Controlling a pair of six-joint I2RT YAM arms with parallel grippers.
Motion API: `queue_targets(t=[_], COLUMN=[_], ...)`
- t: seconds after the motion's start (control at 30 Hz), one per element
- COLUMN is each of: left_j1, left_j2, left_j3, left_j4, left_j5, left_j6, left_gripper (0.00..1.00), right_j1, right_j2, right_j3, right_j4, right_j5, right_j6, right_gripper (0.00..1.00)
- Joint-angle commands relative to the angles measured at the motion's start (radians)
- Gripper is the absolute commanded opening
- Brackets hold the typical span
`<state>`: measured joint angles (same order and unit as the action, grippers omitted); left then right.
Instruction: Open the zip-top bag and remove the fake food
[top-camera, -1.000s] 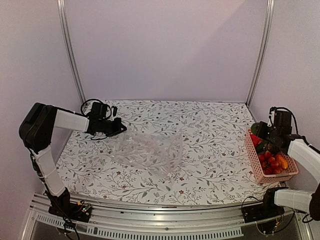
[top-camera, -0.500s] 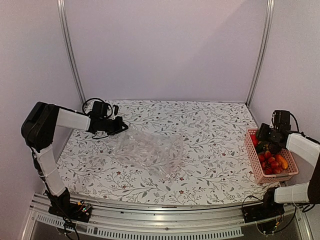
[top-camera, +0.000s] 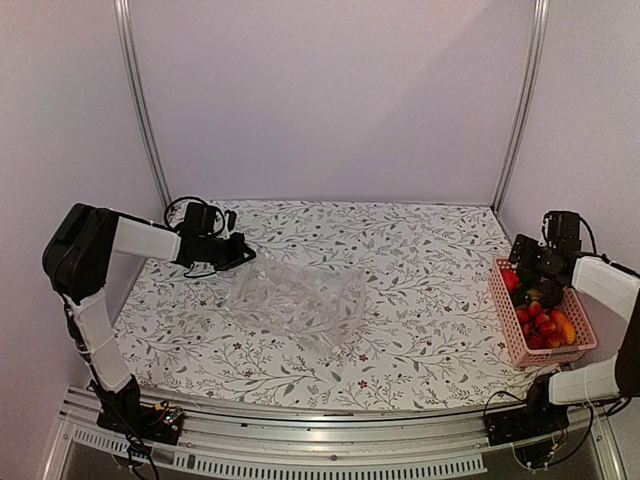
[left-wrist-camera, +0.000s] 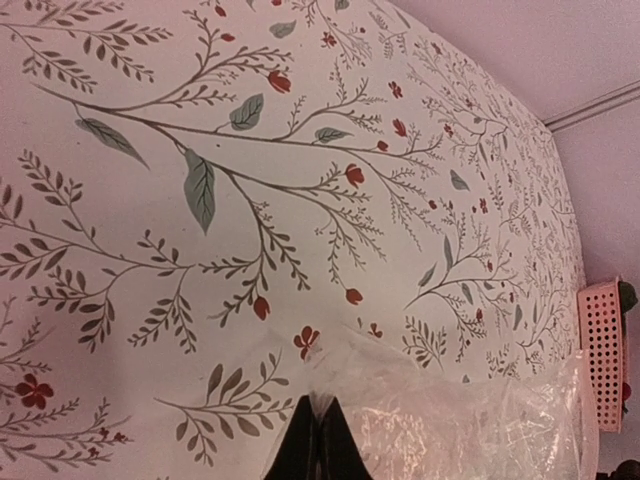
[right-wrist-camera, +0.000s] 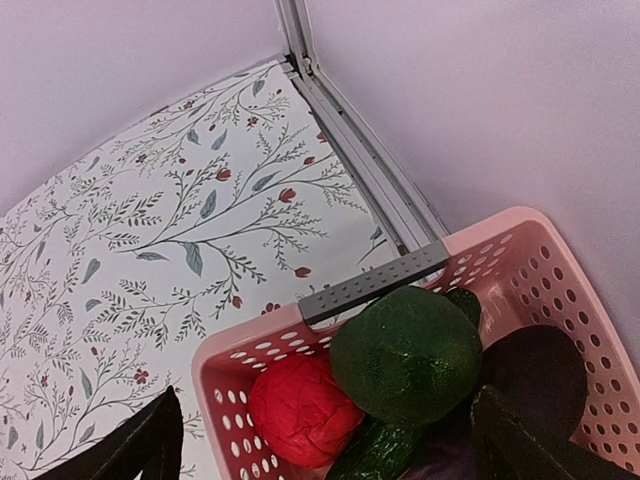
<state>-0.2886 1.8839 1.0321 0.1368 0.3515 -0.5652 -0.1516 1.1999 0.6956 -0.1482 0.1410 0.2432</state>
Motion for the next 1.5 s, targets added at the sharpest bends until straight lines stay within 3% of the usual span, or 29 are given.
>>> queue_targets(t=[0.0, 0.2, 0.43, 0.67, 1.07, 1.33, 1.47], left_j1=[0.018, 0.028, 0.025, 0.008, -0.017, -0.021, -0.022], left_j2=[-0.024, -0.040, -0.064, -0.105, -0.173, -0.182, -0.182], left_j3=[0.001, -0.002, -0.046, -0.096, -0.184, -0.200, -0.205], left_j4=[-0.003, -0.002, 0.077, 0.132, 0.243, 0.271, 0.279], left_j5=[-0.025, -0.023, 0.026, 0.031, 0.035, 0.035, 0.029], left_j6=[-0.006, -0.006, -0.041, -0.038, -0.048, -0.053, -0.054], left_gripper=[0.00, 0.00, 0.00, 0.00, 0.00, 0.00, 0.00], right_j1=[-0.003, 0.027, 0.299, 0.546, 0.654, 0.693, 0.702], right_j2=[-0.020, -0.024, 0.065, 0.310, 0.643, 0.728, 0.754], right_j3=[0.025, 0.059, 0.162, 0.318, 0.472, 0.469, 0.469], right_j4=[0.023, 0.040, 0.074, 0.139, 0.228, 0.278, 0.297], right_j5=[-0.082, -0.211, -0.391, -0.519, -0.664, -0.764, -0.797], right_j6=[-0.030, -0.049, -0.021, 0.068, 0.185, 0.220, 0.225], right_gripper=[0.99, 0.99, 0.92, 0.91, 0.93, 0.83, 0.64])
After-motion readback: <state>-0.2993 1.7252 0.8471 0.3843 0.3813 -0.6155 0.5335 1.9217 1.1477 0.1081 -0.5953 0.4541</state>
